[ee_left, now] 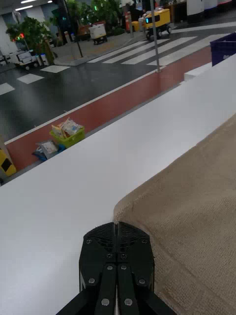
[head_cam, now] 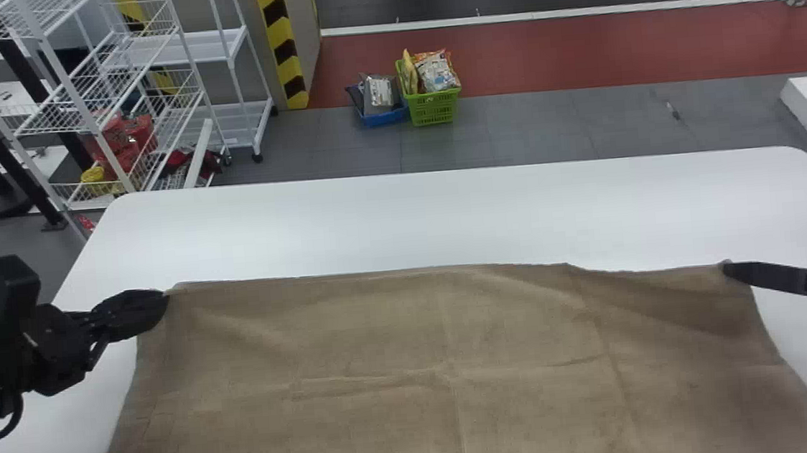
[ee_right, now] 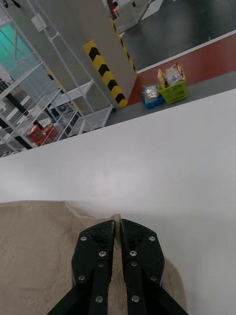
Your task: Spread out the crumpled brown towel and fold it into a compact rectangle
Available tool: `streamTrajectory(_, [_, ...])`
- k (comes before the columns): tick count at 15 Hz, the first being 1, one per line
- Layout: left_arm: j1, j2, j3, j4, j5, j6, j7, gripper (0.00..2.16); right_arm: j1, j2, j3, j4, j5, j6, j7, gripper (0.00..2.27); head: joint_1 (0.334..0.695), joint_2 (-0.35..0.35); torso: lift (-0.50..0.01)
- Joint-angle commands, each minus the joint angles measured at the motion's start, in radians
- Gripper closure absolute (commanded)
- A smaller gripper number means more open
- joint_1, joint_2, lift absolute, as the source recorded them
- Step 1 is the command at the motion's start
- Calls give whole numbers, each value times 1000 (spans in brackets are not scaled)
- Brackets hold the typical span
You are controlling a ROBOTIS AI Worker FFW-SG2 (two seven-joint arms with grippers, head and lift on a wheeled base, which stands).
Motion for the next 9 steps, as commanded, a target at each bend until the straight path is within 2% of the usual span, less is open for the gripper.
streamTrajectory(1, [39,-1,16,-32,14,-25,-2,1740,42,0,2,-56,8,15,40,1021,695,82,-127])
streamTrajectory(9, [119,-18,71,-101,74,-83,-11,1740,108,-9,-62,-142,31,21,156,1021,695,103,-127])
